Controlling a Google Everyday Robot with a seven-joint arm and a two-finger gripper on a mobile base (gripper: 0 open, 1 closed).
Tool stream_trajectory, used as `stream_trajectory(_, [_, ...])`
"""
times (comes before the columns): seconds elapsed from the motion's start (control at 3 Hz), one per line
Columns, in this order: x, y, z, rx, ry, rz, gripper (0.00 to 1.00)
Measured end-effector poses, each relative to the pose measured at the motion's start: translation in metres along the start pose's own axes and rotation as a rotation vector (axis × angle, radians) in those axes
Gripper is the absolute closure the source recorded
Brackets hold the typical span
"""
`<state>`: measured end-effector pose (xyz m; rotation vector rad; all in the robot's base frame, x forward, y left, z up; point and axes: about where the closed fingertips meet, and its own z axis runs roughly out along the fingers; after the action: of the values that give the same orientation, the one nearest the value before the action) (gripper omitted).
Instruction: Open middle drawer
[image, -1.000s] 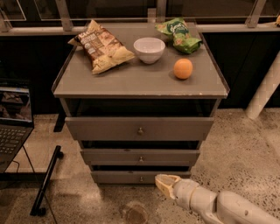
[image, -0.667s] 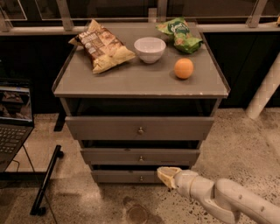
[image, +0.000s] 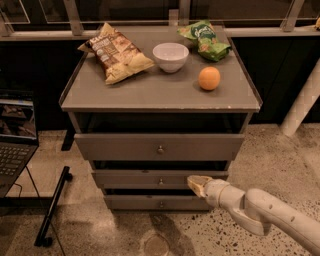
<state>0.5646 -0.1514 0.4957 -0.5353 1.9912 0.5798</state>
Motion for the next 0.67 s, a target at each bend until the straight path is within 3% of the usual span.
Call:
stream_trajectory(0.33, [0.000, -0.004, 0.008, 0.002, 0.007, -0.007, 1.00])
stream_trajectory(0.67, [-0.003, -0.031, 0.020, 0.037, 0.005, -0.017, 1.00])
